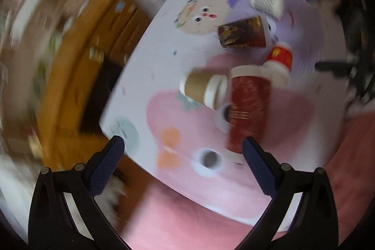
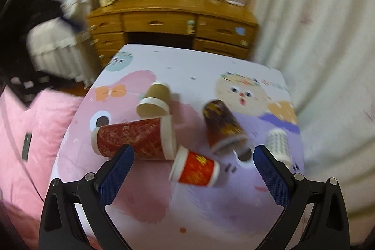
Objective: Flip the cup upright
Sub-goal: 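Move the left gripper toward the brown kraft cup lying on its side, then close the left gripper around the brown kraft cup's body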
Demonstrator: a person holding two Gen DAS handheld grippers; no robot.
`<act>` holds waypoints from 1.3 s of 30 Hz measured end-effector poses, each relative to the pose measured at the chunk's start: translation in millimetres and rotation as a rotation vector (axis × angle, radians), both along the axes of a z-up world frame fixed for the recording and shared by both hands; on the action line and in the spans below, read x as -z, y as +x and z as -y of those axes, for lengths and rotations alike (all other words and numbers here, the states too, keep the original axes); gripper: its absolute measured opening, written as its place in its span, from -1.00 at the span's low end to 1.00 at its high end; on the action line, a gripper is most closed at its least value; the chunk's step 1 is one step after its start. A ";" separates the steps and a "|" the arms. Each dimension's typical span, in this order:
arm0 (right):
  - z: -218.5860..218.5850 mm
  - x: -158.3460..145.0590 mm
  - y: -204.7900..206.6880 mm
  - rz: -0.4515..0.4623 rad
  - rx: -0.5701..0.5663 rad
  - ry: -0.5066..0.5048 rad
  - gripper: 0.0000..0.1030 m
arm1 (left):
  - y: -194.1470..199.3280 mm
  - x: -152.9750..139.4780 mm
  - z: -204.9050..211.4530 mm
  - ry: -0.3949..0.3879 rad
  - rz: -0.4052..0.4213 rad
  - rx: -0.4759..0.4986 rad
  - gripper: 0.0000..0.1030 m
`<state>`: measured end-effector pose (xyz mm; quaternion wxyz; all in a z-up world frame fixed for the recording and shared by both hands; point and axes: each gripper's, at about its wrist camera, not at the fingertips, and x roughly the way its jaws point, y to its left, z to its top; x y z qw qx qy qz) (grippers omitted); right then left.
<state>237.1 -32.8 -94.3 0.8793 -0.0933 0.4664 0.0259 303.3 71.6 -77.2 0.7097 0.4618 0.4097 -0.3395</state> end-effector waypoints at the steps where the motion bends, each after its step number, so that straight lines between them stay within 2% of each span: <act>1: -4.4 6.0 3.7 0.001 -0.031 -0.014 1.00 | 3.0 10.8 3.7 0.024 0.016 0.089 0.93; 4: -12.3 27.5 12.4 -0.006 -0.093 -0.019 1.00 | 12.1 37.3 16.7 0.056 -0.006 0.254 0.92; 7: -17.6 49.3 18.1 -0.036 -0.137 0.001 1.00 | 22.1 62.9 28.5 0.094 0.009 0.362 0.92; 9: -19.3 62.3 18.7 -0.060 -0.149 0.000 1.00 | 25.0 81.5 35.7 0.113 0.004 0.474 0.92; 13: -14.5 87.9 21.3 -0.106 -0.144 -0.004 1.00 | 19.4 125.0 31.6 0.232 0.096 0.795 0.92; 15: -8.2 97.3 23.2 -0.128 -0.139 0.015 1.00 | 17.4 143.8 27.9 0.286 0.132 0.920 0.92; 19: 9.0 109.2 29.1 -0.162 -0.103 0.041 1.00 | 11.3 173.7 25.7 0.330 0.119 1.087 0.92; 24: 29.5 113.0 35.4 -0.192 -0.063 0.118 1.00 | 9.5 192.8 40.8 0.327 0.090 1.159 0.92; 27: 36.1 115.6 37.5 -0.201 -0.054 0.112 1.00 | 13.3 204.1 52.5 0.333 0.054 1.168 0.91; 32: 45.1 115.1 38.7 -0.208 -0.039 0.110 1.00 | 19.5 221.2 62.3 0.378 0.027 1.153 0.64; 39: 46.6 110.6 36.3 -0.198 -0.028 0.097 1.00 | 23.4 224.7 63.6 0.343 0.014 1.168 0.35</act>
